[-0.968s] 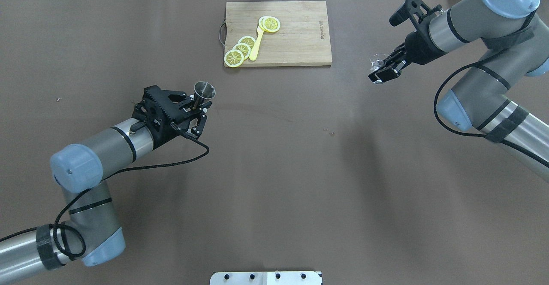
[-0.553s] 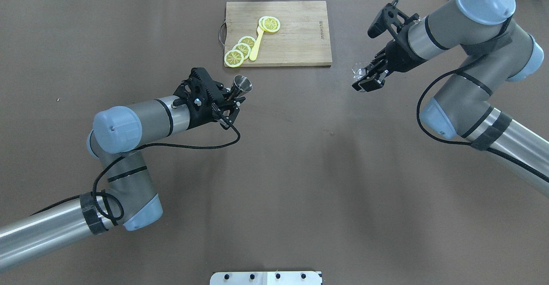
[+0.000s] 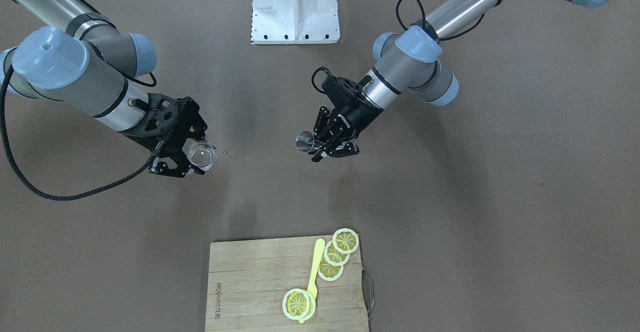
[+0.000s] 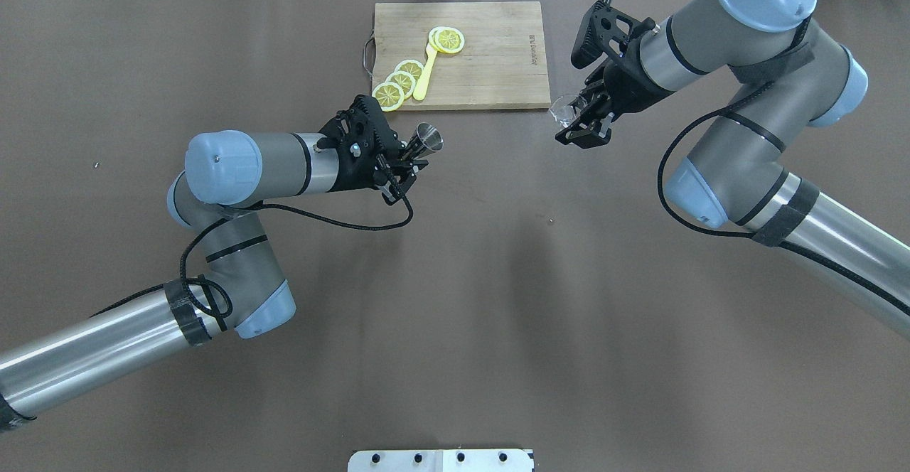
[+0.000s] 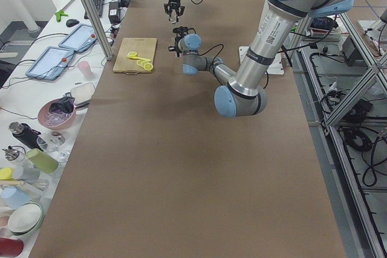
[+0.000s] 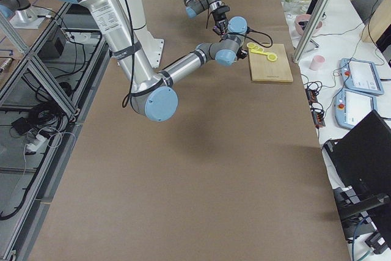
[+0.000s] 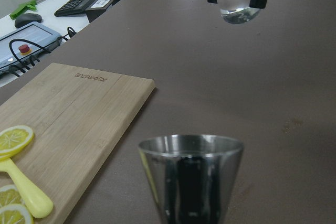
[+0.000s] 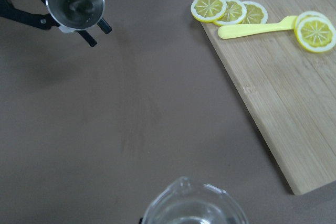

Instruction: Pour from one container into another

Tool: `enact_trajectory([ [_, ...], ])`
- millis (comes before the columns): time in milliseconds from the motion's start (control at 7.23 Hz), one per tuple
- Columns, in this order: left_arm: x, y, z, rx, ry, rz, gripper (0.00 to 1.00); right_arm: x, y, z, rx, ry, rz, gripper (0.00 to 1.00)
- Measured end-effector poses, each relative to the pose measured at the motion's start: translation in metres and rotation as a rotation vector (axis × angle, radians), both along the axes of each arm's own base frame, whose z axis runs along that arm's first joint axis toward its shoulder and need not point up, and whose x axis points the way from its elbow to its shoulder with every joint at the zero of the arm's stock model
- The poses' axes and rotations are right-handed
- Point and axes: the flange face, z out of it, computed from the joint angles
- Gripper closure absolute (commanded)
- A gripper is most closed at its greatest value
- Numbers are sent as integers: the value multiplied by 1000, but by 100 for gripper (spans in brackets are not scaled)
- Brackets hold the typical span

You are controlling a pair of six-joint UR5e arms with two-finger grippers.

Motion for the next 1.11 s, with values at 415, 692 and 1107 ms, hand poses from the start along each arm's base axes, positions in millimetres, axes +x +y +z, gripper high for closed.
enact_trajectory([
  [415,-5,4,3,21,-2,101,100,-22,17,-21,79,15,5,100],
  [692,-4,12,9,28,6,136,100,-27,26,-29,86,21,9,100],
  [1107,23,23,5,34,8,196,100,-29,53,-32,43,63,-21,100],
])
